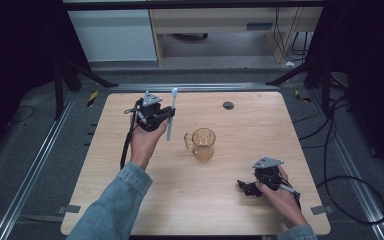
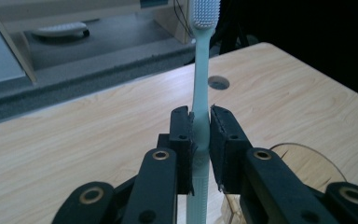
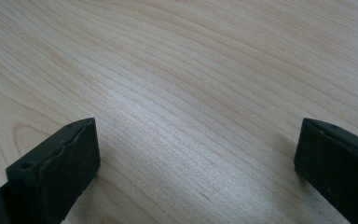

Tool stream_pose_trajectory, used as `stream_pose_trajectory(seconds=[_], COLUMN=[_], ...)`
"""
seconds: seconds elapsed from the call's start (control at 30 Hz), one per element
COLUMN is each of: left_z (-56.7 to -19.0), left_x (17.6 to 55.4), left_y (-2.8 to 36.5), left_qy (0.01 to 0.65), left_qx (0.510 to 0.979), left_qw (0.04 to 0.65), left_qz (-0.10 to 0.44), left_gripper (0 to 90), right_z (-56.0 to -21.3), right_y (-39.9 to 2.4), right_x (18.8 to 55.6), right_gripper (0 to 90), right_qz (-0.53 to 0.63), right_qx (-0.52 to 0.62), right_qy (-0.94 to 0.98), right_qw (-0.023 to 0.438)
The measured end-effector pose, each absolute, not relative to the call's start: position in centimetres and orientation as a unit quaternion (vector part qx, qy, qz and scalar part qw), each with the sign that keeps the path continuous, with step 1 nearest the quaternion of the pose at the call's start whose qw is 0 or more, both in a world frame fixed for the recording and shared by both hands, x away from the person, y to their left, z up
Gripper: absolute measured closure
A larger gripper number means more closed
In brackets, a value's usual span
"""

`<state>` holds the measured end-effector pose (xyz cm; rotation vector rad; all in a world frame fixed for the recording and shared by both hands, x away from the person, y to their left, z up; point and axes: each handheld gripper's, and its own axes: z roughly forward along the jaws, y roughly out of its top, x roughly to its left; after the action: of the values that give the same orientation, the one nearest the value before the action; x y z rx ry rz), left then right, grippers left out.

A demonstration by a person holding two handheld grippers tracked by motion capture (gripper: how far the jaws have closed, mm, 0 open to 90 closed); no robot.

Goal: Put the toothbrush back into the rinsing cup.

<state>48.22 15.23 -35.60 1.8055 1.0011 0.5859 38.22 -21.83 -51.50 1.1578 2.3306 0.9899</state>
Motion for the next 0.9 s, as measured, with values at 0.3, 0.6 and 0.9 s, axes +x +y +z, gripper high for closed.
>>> stream_pose_trajectory(seconds=[0.3,0.6,0.9], left_z=[-36.2,-36.5,-36.9], left_x=[47.5,46.5,46.6], left_y=[15.0,14.2,14.1], left_qy=[0.389,0.362,0.353], left_qx=[0.701,0.687,0.665], left_qw=[0.528,0.555,0.589], left_qz=[0.281,0.299,0.294], left_gripper=[79.2,79.1,79.1], right_z=[-51.5,-51.5,-51.5], right_y=[-21.8,-21.8,-21.8], right_x=[38.2,38.2,38.2], right_gripper=[0.4,0.4,0.4], right_qz=[0.35,0.35,0.35], right_qx=[0.41,0.41,0.41], right_qy=[0.824,0.824,0.824], right_qw=[0.177,0.177,0.177])
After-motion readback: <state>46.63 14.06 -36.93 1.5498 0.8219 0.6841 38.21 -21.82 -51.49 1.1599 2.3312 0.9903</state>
